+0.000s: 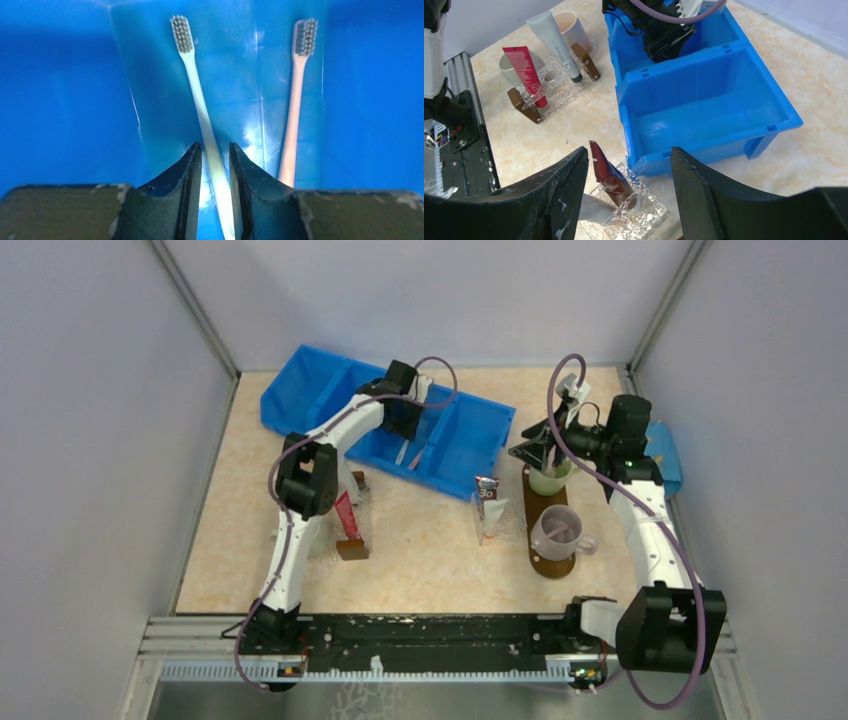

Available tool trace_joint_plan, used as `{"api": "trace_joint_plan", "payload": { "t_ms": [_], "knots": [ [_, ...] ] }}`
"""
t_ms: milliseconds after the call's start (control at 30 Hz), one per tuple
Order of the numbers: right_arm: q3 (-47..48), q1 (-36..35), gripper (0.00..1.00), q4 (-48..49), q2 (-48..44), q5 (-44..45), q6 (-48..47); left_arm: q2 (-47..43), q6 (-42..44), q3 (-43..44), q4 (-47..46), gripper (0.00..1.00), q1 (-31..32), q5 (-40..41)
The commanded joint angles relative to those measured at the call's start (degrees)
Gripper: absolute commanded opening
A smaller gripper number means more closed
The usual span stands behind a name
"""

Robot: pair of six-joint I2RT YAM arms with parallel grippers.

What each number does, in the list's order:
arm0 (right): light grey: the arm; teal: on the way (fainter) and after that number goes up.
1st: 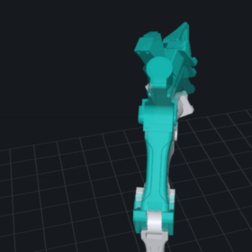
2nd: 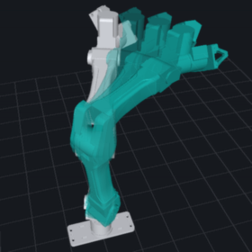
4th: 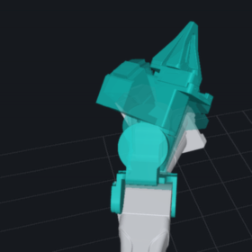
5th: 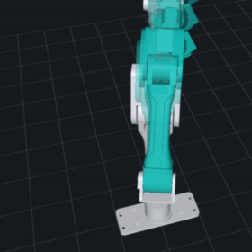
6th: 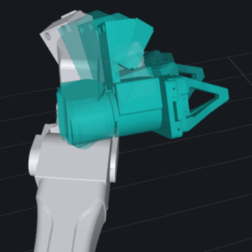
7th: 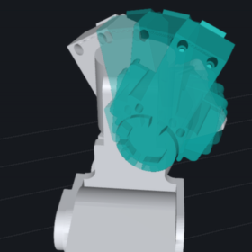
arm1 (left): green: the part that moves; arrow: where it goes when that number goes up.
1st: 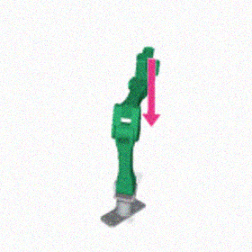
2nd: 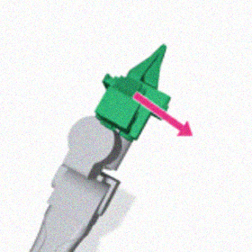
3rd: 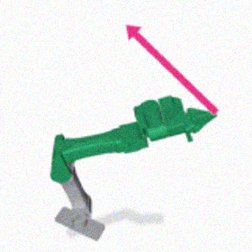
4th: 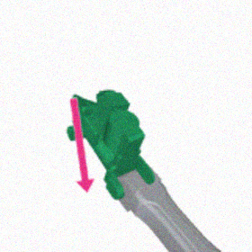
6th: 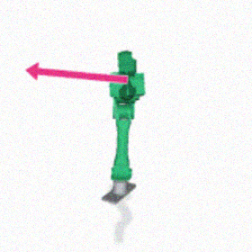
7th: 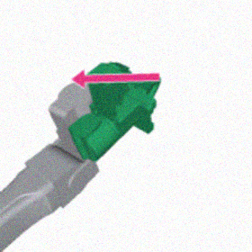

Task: Prepare toiletry sets of a toothbrush and toothpaste on the tray
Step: Pick up the toothbrush from the storage box.

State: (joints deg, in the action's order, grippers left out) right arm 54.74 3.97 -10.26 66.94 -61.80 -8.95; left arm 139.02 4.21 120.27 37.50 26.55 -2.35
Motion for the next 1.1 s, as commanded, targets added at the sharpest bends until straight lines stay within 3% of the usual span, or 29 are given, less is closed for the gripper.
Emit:
{"api": "trace_joint_plan", "payload": {
  "t_ms": [0,100,367,533,733,1067],
  "knots": [
    [1.0,0.0,0.62,1.1,-1.0,-1.7,-0.9,-2.0,-0.8,-3.3,3.2,0.32,0.3,-0.9],
    [1.1,-0.1,0.61,1.0,-0.9,-1.7,-0.9,-1.3,-0.5,-3.1,3.8,0.27,0.4,-1.0],
    [1.1,-0.1,0.61,1.1,-0.5,-1.7,-0.9,1.1,1.2,-1.0,5.0,0.0,0.3,-0.8],
    [0.8,-0.1,0.61,1.6,-0.5,-2.2,-0.4,-1.3,0.0,-1.0,1.9,0.0,0.3,2.4],
    [0.1,-0.4,0.61,3.6,-0.2,-2.7,1.4,-12.0,-1.7,-14.2,-12.8,0.0,0.3,1.4],
    [-0.3,-0.4,0.61,4.8,0.0,-2.8,2.3,-14.7,-1.9,-15.3,-13.9,0.0,0.4,0.8]
  ]
}}
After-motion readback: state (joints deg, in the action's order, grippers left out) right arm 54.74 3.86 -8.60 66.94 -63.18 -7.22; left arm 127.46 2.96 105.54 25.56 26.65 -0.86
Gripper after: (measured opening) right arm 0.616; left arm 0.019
